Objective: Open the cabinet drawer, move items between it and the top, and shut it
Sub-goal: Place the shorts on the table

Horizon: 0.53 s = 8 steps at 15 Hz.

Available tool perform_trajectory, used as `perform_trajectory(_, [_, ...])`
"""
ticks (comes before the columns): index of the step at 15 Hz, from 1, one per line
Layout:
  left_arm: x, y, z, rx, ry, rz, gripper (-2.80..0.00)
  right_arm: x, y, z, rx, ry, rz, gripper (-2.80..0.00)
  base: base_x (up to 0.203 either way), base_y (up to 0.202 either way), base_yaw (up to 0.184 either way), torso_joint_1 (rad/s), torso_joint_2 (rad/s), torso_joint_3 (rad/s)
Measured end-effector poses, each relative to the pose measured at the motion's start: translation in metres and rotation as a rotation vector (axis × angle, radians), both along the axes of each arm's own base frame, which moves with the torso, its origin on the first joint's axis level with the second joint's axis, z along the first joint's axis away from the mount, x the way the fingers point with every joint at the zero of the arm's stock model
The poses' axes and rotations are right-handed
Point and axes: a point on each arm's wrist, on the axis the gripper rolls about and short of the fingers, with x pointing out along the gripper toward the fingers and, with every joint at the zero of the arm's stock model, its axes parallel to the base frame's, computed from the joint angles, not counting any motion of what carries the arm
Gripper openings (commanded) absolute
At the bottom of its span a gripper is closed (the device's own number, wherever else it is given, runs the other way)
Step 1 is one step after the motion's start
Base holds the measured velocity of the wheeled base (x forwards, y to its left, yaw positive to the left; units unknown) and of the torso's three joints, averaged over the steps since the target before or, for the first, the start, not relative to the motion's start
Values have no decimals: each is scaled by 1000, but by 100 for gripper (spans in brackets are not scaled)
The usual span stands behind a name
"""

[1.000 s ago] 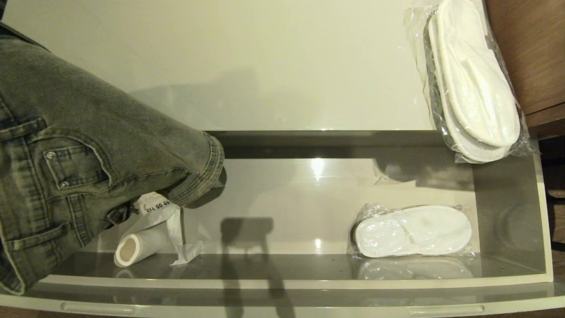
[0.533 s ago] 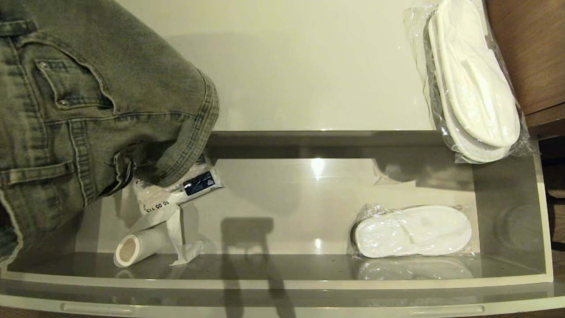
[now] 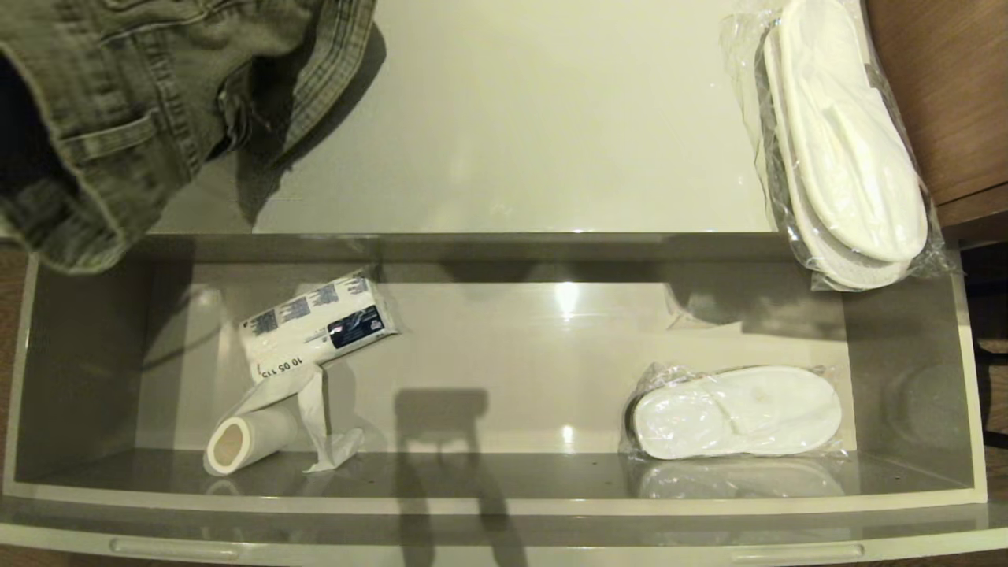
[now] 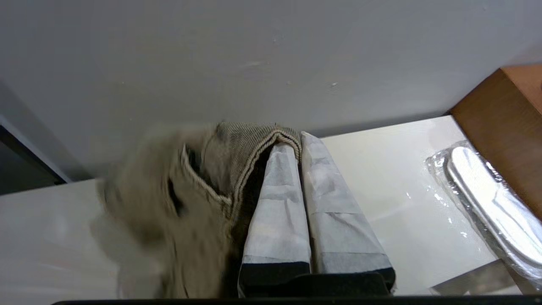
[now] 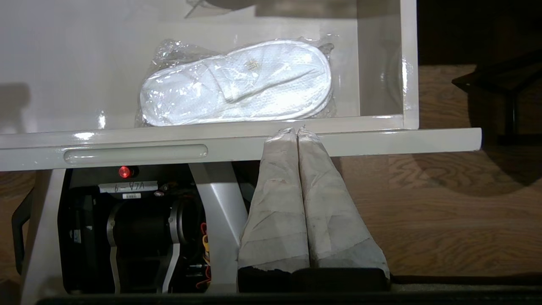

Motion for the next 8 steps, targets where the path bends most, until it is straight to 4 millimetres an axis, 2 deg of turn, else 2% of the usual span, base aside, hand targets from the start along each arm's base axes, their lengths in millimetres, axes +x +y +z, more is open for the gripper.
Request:
perform_trajectory(4, [35, -6, 2, -13, 5, -1, -280, 0, 0, 0, 0, 0, 0, -280, 0, 0, 0, 0, 0, 0])
perform_trajectory(8, [87, -14, -15, -52, 161, -35, -280, 0, 0, 0, 0, 0, -1, -280, 0, 0, 0, 0, 0, 0])
